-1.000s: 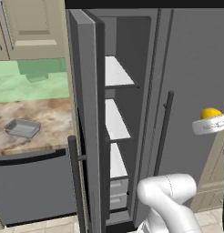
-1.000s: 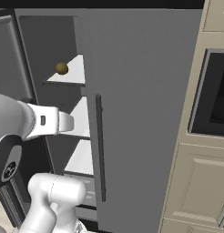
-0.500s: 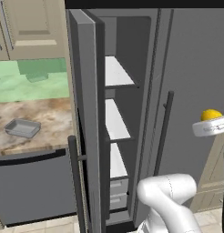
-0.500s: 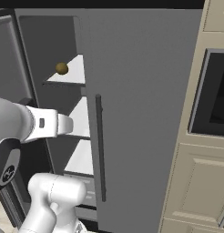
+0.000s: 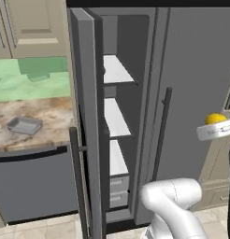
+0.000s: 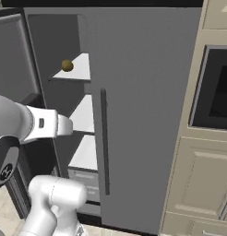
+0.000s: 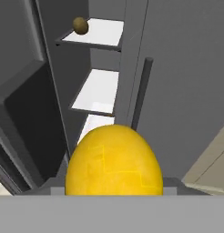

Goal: Take the lemon and potato out of the freezer and place them in the tupperware container on the counter. Then put the tupperware containing the vegetables back in the freezer.

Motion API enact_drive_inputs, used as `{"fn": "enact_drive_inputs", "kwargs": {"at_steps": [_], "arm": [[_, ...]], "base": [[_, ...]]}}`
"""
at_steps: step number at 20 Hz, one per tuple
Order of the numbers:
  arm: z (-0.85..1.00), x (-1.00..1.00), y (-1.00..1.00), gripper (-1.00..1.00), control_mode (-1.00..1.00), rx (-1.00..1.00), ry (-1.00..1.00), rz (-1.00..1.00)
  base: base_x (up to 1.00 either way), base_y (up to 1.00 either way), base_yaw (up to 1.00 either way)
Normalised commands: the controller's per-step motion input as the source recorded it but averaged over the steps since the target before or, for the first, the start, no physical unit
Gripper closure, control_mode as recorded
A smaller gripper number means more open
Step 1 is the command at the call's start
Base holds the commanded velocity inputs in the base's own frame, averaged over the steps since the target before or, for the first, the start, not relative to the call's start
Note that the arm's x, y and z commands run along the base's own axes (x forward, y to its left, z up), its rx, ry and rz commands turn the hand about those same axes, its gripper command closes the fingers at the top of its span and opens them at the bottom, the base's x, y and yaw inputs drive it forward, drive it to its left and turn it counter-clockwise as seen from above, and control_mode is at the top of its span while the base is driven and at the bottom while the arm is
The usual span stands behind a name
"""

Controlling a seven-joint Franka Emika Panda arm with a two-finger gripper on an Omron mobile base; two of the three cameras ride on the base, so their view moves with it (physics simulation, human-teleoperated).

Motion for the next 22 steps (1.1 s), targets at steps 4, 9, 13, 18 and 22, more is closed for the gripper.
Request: {"fn": "enact_drive_inputs", "kwargs": {"at_steps": [4,9,13,18,22], "arm": [[0.0,0.0,0.0,1.0,1.0,0.0,0.0,0.0],[0.0,0.0,0.0,1.0,1.0,0.0,0.0,0.0],[0.0,0.0,0.0,1.0,1.0,0.0,0.0,0.0],[0.0,0.0,0.0,1.0,1.0,0.0,0.0,0.0],[0.0,0.0,0.0,1.0,1.0,0.0,0.0,0.0]], "base": [[-1.0,0.0,-0.01],[-1.0,0.0,0.0],[-0.94,0.12,0.0],[-0.69,0.63,0.0],[-0.05,1.0,0.0]]}}
